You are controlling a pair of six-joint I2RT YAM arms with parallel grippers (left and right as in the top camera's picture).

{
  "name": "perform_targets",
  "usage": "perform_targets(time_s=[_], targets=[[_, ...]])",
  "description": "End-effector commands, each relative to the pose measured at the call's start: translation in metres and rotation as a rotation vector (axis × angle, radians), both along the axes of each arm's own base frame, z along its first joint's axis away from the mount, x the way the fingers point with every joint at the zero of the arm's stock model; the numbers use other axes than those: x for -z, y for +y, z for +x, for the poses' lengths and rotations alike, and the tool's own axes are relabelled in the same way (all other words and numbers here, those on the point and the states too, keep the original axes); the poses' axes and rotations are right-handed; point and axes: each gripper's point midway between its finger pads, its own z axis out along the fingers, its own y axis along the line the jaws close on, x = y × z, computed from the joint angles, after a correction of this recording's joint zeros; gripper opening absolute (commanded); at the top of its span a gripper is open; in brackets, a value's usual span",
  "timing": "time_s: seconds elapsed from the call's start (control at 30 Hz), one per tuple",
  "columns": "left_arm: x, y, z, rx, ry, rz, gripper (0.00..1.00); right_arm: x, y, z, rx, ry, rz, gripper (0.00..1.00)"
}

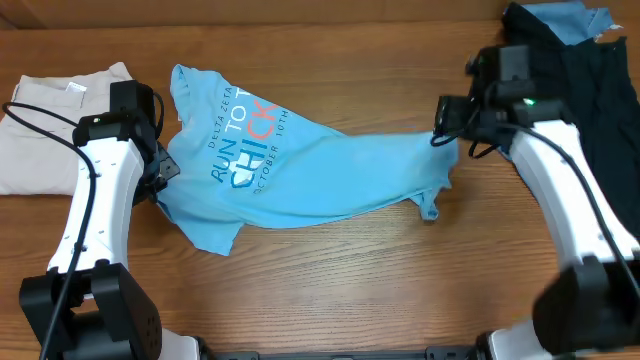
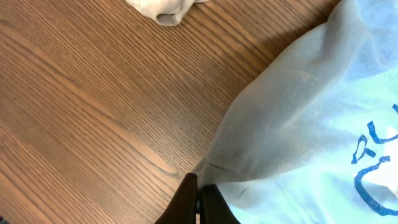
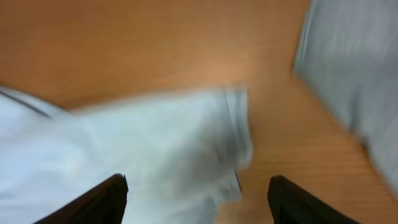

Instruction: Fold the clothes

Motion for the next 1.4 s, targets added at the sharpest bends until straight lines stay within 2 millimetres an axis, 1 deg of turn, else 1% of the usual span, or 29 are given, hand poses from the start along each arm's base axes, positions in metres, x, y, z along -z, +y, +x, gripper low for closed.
perform_targets(time_s=[0.0, 0.13, 0.27, 0.37, 0.43, 0.53, 0.6, 0.73, 0.8, 0.9, 0.97, 1.17, 1.2, 1.27, 1.3, 1.33, 1.37], targets=[[-0.003, 0.003, 0.0, 0.02, 0.003, 0.024, 0.04, 0.019, -0.001, -0.017, 0.027, 0.106, 0.012, 0.76], [-0.003, 0.003, 0.001, 0.023, 0.001, 0.025, 0.04, 0.023, 0.014, -0.04, -0.025, 0.202, 0.083, 0.76], [-0.004, 0.003, 0.002, 0.023, -0.006, 0.026, 0.04, 0.026, 0.018, -0.061, -0.039, 0.289, 0.108, 0.76], [-0.004, 0.003, 0.003, 0.023, -0.009, 0.026, 0.04, 0.026, 0.024, -0.066, -0.073, 0.309, 0.139, 0.76], [-0.004, 0.003, 0.003, 0.023, -0.009, 0.026, 0.04, 0.026, 0.022, -0.063, -0.073, 0.296, 0.125, 0.75], [-0.004, 0.003, 0.003, 0.023, -0.01, 0.026, 0.04, 0.032, 0.016, -0.05, -0.06, 0.241, 0.085, 0.73], [-0.004, 0.003, 0.003, 0.024, -0.008, 0.026, 0.04, 0.041, 0.013, -0.043, -0.056, 0.218, 0.075, 0.72], [-0.004, 0.003, 0.003, 0.024, -0.006, 0.026, 0.04, 0.068, 0.001, -0.046, 0.007, 0.243, 0.018, 0.71], [-0.004, 0.003, 0.003, 0.023, -0.008, 0.026, 0.04, 0.082, 0.002, -0.046, 0.01, 0.241, 0.028, 0.7], [-0.004, 0.003, 0.003, 0.023, -0.01, 0.026, 0.04, 0.093, 0.002, -0.04, 0.008, 0.202, 0.03, 0.68], [-0.004, 0.003, 0.003, 0.023, -0.01, 0.026, 0.04, 0.096, 0.003, -0.032, 0.007, 0.162, 0.034, 0.63], [-0.004, 0.003, 0.003, 0.023, -0.006, 0.025, 0.04, 0.099, 0.004, -0.017, 0.006, 0.084, 0.041, 0.53], [-0.004, 0.003, 0.003, 0.023, -0.006, 0.025, 0.04, 0.1, 0.004, -0.016, 0.006, 0.077, 0.042, 0.46], [-0.003, 0.003, 0.002, 0.023, -0.006, 0.025, 0.04, 0.101, 0.005, -0.014, 0.005, 0.065, 0.043, 0.28], [-0.003, 0.003, 0.002, 0.023, -0.006, 0.025, 0.04, 0.1, 0.007, -0.012, 0.0, 0.055, 0.047, 0.1], [-0.003, 0.003, 0.002, 0.023, -0.006, 0.025, 0.04, 0.099, 0.009, -0.01, -0.004, 0.047, 0.058, 0.04], [-0.004, 0.003, 0.003, 0.023, -0.006, 0.025, 0.04, 0.095, 0.014, -0.007, -0.016, 0.039, 0.086, 0.04]])
